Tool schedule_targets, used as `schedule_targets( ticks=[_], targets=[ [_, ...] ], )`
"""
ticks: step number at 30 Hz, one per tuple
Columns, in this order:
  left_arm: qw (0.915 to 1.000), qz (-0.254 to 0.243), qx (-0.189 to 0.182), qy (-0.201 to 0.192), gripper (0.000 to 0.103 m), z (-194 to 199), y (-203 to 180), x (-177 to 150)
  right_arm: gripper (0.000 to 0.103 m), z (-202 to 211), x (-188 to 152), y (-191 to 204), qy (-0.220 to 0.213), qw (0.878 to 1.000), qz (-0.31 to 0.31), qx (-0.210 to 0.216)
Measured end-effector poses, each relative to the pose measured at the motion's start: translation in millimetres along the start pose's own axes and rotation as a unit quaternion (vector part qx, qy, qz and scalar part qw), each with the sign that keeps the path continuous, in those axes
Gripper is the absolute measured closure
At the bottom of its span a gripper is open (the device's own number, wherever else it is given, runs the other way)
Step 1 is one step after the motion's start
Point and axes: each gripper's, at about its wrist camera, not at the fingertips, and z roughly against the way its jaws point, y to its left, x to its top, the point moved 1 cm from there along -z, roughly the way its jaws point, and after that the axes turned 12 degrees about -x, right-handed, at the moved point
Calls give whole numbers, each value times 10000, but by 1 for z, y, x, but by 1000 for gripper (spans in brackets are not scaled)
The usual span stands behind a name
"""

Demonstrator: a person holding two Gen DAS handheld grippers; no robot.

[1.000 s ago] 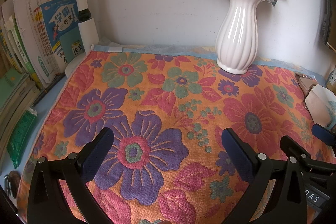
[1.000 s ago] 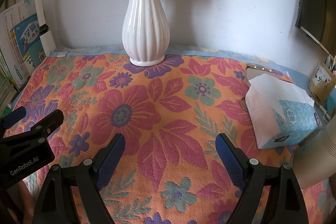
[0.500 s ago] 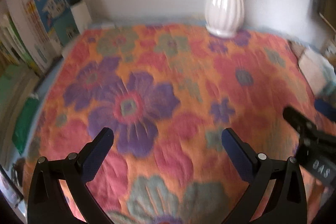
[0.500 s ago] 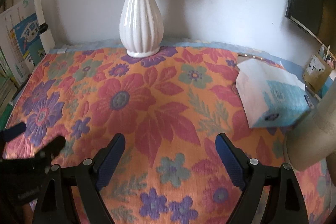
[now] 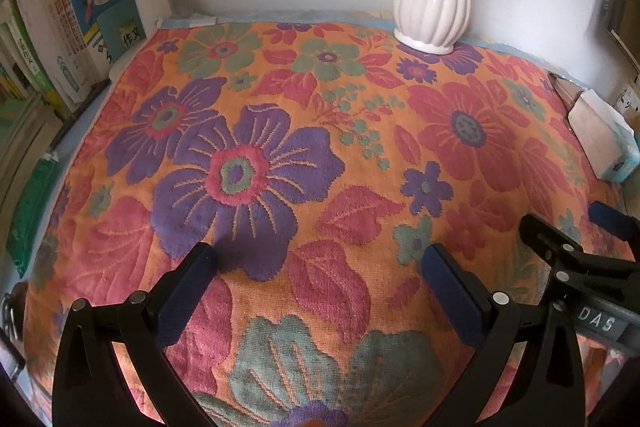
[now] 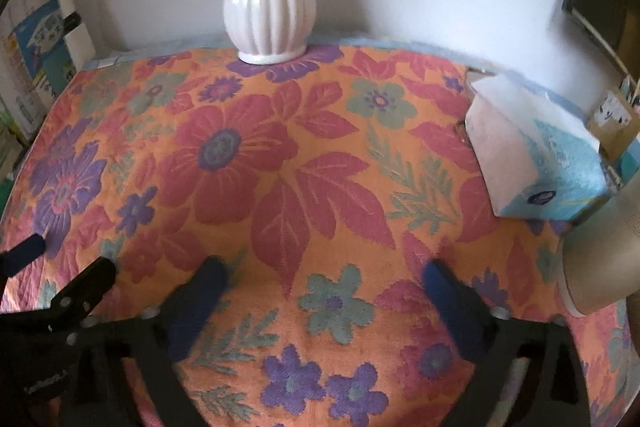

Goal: Organize soft objects

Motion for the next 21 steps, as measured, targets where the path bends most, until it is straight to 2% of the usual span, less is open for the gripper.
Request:
schedule_targets(
  ticks=[2, 5, 21],
  targets=[
    [10000, -5, -11, 6, 0, 0, 0, 1, 0, -1, 0, -4, 12, 9999, -80, 117],
    [10000, -6, -10, 15, 0, 0, 1, 1, 0, 1, 1, 0, -11, 10000, -25, 14],
    [10000, -42, -34, 8, 0, -3, 2, 3, 0, 1, 1, -1, -3, 10000, -41, 39]
  ],
)
